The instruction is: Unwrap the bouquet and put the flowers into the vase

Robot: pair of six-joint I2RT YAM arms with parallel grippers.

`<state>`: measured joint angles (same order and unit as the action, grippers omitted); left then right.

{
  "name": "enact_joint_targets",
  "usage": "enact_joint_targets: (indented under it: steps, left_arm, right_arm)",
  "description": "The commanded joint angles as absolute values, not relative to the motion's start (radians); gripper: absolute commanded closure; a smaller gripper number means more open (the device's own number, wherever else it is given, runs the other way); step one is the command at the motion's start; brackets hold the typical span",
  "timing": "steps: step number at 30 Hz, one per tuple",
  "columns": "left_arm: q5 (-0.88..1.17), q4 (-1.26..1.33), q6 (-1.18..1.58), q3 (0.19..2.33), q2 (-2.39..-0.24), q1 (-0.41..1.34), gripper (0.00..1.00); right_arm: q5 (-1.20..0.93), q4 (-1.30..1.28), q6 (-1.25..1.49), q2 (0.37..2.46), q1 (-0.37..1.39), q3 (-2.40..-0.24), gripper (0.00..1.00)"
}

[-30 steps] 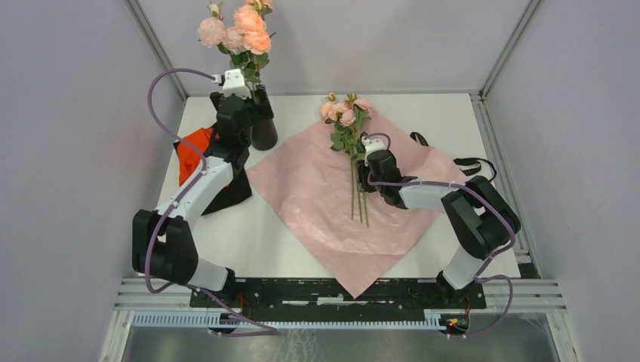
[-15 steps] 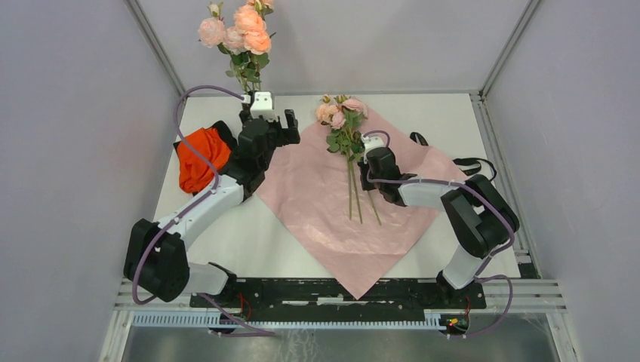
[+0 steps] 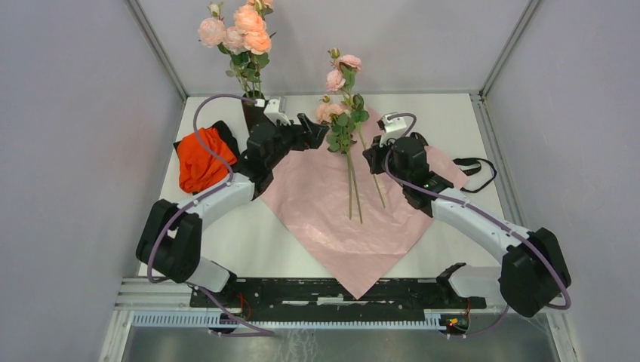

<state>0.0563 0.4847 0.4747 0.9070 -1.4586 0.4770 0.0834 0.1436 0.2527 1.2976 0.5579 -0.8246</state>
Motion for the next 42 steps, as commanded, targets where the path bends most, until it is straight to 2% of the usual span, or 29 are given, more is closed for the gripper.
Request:
enact_joint_targets:
  steps: [1, 7, 15, 20, 21, 22, 24, 26, 32, 35, 38, 42]
  left_arm:
    - [0.315, 0.755, 0.707, 0.903, -1.532, 0.473, 0.05]
    - [0.453, 1.057, 0.924, 0.912, -1.666, 0.479, 0.06]
    - [0.484, 1.049, 0.915, 1.020, -1.776, 0.543, 0.05]
    - [0.494, 1.068, 0.935, 1.061, -1.825, 0.567, 0.08]
    - [0.495, 1.066, 0.936, 1.071, -1.833, 0.569, 0.11]
    - [0.495, 1.060, 0.934, 1.079, -1.839, 0.570, 0.18]
    - [0.486, 1.046, 0.931, 1.086, -1.842, 0.572, 0.38]
    - [0.469, 1.023, 0.926, 1.088, -1.838, 0.571, 0.53]
    - [0.451, 0.969, 0.890, 1.080, -1.814, 0.572, 0.74]
    - [0.442, 0.938, 0.864, 1.075, -1.794, 0.571, 0.72]
    - [0.437, 0.907, 0.838, 1.071, -1.770, 0.570, 0.50]
    - [0.431, 0.885, 0.817, 1.059, -1.739, 0.573, 0.45]
  right_arm:
    - [0.039, 0.141, 0.240, 1.207, 0.558, -0.844, 1.00]
    - [0.003, 0.135, 0.242, 1.157, 0.559, -0.856, 1.00]
    - [-0.045, 0.150, 0.261, 1.155, 0.579, -0.830, 1.00]
    - [-0.044, 0.149, 0.261, 1.157, 0.585, -0.828, 1.00]
    - [-0.044, 0.149, 0.262, 1.157, 0.585, -0.827, 1.00]
    - [-0.045, 0.149, 0.264, 1.155, 0.585, -0.827, 1.00]
    - [-0.046, 0.150, 0.266, 1.151, 0.587, -0.826, 1.00]
    - [-0.043, 0.149, 0.264, 1.145, 0.586, -0.827, 1.00]
    - [-0.032, 0.148, 0.258, 1.149, 0.586, -0.829, 1.00]
    - [-0.032, 0.149, 0.260, 1.156, 0.586, -0.828, 1.00]
    - [-0.029, 0.152, 0.260, 1.157, 0.587, -0.827, 1.00]
    - [-0.031, 0.155, 0.258, 1.161, 0.587, -0.827, 1.00]
